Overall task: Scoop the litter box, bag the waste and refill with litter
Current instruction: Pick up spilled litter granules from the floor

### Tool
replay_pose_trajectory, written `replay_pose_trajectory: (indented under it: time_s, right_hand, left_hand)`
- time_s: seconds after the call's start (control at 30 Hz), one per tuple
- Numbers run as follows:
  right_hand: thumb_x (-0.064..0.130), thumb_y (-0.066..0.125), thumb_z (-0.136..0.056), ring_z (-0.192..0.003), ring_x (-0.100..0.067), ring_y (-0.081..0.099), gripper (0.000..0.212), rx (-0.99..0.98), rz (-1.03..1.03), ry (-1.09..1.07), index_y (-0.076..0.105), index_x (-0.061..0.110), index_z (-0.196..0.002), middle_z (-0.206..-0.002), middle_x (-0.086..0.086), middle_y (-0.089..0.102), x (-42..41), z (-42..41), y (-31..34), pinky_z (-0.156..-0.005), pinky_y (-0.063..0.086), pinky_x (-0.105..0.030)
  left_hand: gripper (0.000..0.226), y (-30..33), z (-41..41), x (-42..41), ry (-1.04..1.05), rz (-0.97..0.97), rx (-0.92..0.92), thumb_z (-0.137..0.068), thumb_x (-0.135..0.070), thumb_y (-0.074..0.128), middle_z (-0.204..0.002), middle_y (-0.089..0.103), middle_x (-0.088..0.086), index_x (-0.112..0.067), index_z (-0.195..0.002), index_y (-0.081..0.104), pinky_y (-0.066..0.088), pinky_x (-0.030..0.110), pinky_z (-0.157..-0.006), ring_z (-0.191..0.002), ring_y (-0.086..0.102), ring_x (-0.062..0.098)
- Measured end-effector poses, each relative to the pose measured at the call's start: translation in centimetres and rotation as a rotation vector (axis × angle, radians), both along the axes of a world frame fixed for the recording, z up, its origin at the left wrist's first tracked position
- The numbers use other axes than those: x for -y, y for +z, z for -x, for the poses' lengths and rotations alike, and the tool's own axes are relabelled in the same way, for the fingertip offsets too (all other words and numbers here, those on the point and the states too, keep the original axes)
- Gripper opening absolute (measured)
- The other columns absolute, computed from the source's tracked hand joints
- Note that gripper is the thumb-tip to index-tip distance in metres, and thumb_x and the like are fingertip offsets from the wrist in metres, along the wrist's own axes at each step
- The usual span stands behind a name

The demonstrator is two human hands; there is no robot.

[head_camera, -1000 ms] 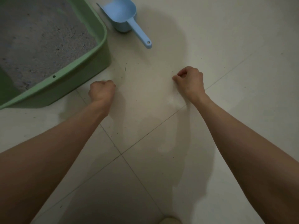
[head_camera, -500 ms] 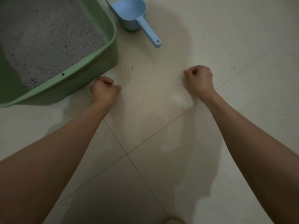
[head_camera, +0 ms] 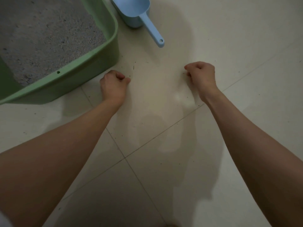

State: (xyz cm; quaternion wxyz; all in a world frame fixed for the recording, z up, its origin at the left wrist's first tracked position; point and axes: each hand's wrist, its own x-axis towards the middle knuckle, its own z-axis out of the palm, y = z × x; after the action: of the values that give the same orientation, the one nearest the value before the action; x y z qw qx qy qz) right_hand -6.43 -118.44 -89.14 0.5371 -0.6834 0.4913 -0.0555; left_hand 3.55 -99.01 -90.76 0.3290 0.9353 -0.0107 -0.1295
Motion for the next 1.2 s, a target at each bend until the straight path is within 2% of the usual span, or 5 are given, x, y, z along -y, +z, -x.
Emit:
replay_pose_trajectory:
  time_s: [0.2,0.57,0.97,1.07,1.2]
  right_hand:
    - [0.017,0.059,-0.085,-0.103,-0.019,0.06,0.02,-0.198,0.35,0.235,0.069,0.007,-0.099,-0.104,-0.006,0.068,-0.3,-0.5,-0.6,-0.078,0.037,-0.015]
    - [0.013,0.054,-0.086,-0.101,-0.023,0.058,0.02,-0.219,0.422,0.226,0.066,0.0,-0.096,-0.102,-0.011,0.067,-0.4,-0.6,-0.6,-0.073,0.035,-0.016]
    - [0.012,0.05,-0.087,-0.087,-0.029,0.06,0.024,-0.339,0.418,0.248,0.065,0.0,-0.073,-0.081,-0.019,0.064,-1.7,-0.6,0.1,-0.076,0.043,-0.031]
    - [0.013,0.053,-0.086,-0.052,-0.009,0.044,0.037,-0.171,0.21,0.161,0.042,0.017,-0.051,-0.058,-0.004,0.044,-5.0,-0.3,1.0,-0.056,0.035,-0.023]
    - [0.004,0.055,-0.09,-0.038,-0.006,0.044,0.023,0.209,-0.645,-0.192,0.052,0.009,-0.067,-0.057,-0.003,0.054,-12.2,1.9,2.0,-0.039,0.033,-0.016]
  left_hand:
    - [0.019,0.0,-0.3,0.8,-0.045,-0.008,0.025,-0.084,-0.02,0.062,-0.102,0.068,0.012,-0.007,-0.096,0.068,0.042,0.028,-0.089,-0.104,0.058,0.028]
    - [0.019,0.8,-0.4,1.2,-0.098,-0.018,-0.06,-0.084,-0.017,0.054,-0.098,0.067,0.012,-0.007,-0.092,0.068,0.043,0.027,-0.086,-0.102,0.057,0.026]
    - [0.029,3.6,3.2,-7.6,0.325,0.76,-0.55,-0.084,0.006,0.046,-0.047,0.058,-0.001,-0.009,-0.06,0.044,0.038,0.017,-0.047,-0.047,0.05,0.009]
    - [0.03,4.4,4.0,-10.4,0.296,0.805,-0.548,-0.083,0.01,0.049,-0.048,0.061,-0.003,-0.009,-0.061,0.043,0.042,0.016,-0.051,-0.048,0.054,0.007]
    - [0.024,5.4,5.2,-14.2,0.285,0.794,-0.535,-0.082,0.012,0.048,-0.049,0.062,-0.003,-0.008,-0.068,0.05,0.044,0.015,-0.052,-0.048,0.056,0.006]
